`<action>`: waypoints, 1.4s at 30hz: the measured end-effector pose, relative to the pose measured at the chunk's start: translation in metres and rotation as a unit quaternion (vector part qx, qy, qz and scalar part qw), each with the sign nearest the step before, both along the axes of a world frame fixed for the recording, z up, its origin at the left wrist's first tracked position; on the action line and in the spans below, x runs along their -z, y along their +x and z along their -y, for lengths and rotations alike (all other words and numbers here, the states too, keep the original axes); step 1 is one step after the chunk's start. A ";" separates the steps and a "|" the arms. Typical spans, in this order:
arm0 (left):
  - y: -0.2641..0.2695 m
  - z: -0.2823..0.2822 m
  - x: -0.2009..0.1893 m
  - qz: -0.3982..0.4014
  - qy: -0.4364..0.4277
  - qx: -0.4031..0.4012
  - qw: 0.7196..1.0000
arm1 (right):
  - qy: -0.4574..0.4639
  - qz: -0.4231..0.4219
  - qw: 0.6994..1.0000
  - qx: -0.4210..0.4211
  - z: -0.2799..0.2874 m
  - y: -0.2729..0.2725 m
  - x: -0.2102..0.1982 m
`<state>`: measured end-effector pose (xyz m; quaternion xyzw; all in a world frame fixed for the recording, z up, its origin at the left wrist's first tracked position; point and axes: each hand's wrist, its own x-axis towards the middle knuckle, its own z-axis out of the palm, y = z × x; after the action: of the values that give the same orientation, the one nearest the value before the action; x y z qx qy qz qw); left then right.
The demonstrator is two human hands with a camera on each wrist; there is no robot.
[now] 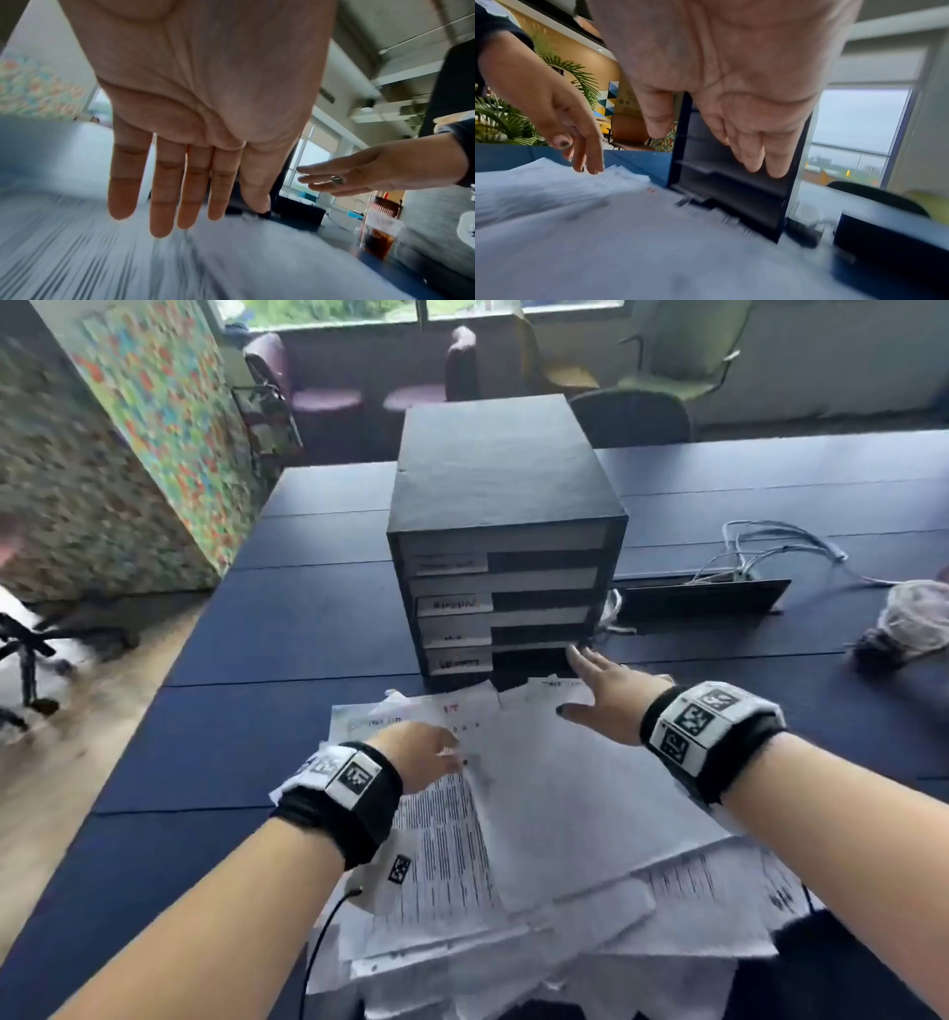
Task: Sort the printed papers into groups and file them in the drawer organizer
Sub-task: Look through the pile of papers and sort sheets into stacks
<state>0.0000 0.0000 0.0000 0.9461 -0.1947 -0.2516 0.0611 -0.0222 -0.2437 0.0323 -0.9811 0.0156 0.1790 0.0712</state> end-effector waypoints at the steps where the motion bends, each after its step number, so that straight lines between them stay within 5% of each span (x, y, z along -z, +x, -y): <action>1: -0.006 -0.001 0.007 -0.026 -0.001 -0.012 1.000 | -0.031 -0.021 0.999 -0.014 -0.006 -0.008 0.006; 6: -0.027 -0.006 0.061 -0.098 -0.153 -0.169 0.969 | 0.068 -0.148 0.987 0.002 -0.026 -0.041 0.062; 10: -0.039 0.006 0.078 -0.242 -0.390 -0.408 0.789 | 0.085 -0.132 0.988 0.006 -0.040 -0.064 0.089; 11: -0.043 0.011 0.079 -0.255 -0.399 -0.422 0.773 | 0.082 -0.125 0.989 0.006 -0.042 -0.067 0.092; 16: -0.046 0.026 0.079 -0.183 -0.367 -0.349 0.842 | 0.122 -0.134 0.983 0.038 -0.046 -0.074 0.088; 20: -0.047 0.035 0.061 -0.033 -0.409 -0.194 0.891 | 0.257 -0.033 0.955 0.143 -0.039 -0.070 0.074; 22: -0.050 0.039 0.050 0.066 -0.430 -0.111 0.894 | 0.366 0.043 0.899 0.238 -0.034 -0.064 0.058; 26: -0.055 0.048 0.024 0.192 -0.513 0.037 0.836 | 0.564 0.138 0.695 0.425 -0.014 -0.050 0.020; 28: -0.054 0.051 0.016 0.256 -0.515 0.106 0.811 | 0.616 0.122 0.632 0.455 0.004 -0.042 0.005; 30: -0.054 0.052 0.013 0.286 -0.505 0.145 0.802 | 0.615 0.110 0.643 0.443 0.017 -0.038 -0.007; 31: -0.054 0.052 0.015 0.284 -0.497 0.146 0.807 | 0.580 0.105 0.676 0.444 0.023 -0.038 -0.009; 37: -0.052 0.038 0.044 0.156 -0.408 -0.057 0.898 | 0.486 0.010 0.757 0.436 0.045 -0.042 0.034; 42: -0.043 0.029 0.057 0.132 -0.334 -0.129 0.924 | 0.325 -0.001 0.822 0.467 0.089 -0.051 0.092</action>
<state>-0.0429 -0.0293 -0.0566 0.9124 -0.1498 -0.0342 0.3793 -0.0732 -0.3329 -0.0594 -0.7764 0.4130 0.1199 0.4607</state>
